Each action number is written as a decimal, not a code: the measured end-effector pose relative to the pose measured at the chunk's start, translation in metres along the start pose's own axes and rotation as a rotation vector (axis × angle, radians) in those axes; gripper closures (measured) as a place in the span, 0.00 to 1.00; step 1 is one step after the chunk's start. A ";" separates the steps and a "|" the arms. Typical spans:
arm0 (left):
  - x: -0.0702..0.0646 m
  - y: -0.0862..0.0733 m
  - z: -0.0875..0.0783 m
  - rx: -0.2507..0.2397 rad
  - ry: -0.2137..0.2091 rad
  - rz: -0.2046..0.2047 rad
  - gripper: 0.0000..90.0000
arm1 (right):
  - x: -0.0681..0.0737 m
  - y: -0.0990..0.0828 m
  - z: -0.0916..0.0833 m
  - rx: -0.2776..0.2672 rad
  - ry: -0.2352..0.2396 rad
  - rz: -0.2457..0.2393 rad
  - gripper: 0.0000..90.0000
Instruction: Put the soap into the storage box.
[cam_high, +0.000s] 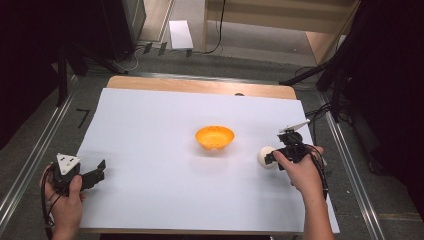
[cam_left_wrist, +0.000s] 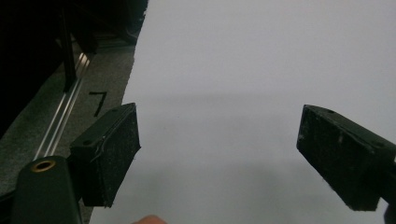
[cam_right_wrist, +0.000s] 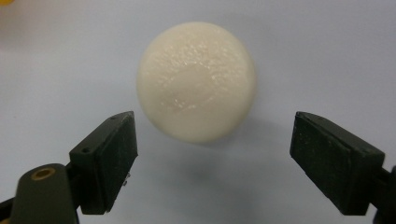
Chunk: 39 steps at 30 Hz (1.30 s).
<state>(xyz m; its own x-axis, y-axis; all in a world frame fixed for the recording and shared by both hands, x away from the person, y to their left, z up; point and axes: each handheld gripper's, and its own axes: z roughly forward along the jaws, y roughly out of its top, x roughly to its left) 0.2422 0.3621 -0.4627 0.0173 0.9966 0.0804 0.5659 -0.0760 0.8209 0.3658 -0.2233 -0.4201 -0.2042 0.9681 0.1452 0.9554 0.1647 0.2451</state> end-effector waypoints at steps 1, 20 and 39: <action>0.000 0.000 0.000 -0.001 0.000 0.001 0.16 | 0.001 0.001 0.001 0.003 0.000 0.006 0.17; 0.000 0.000 0.001 0.001 -0.004 0.005 0.16 | 0.015 0.028 0.031 0.051 -0.053 0.061 0.25; 0.000 0.000 0.001 0.001 -0.004 0.006 0.16 | 0.012 0.030 0.038 0.039 -0.051 0.131 0.27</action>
<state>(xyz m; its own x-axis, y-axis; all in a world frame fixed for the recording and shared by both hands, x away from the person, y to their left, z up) 0.2432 0.3618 -0.4631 0.0243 0.9962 0.0832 0.5665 -0.0823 0.8199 0.4001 -0.1997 -0.4470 -0.0672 0.9900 0.1241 0.9809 0.0428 0.1897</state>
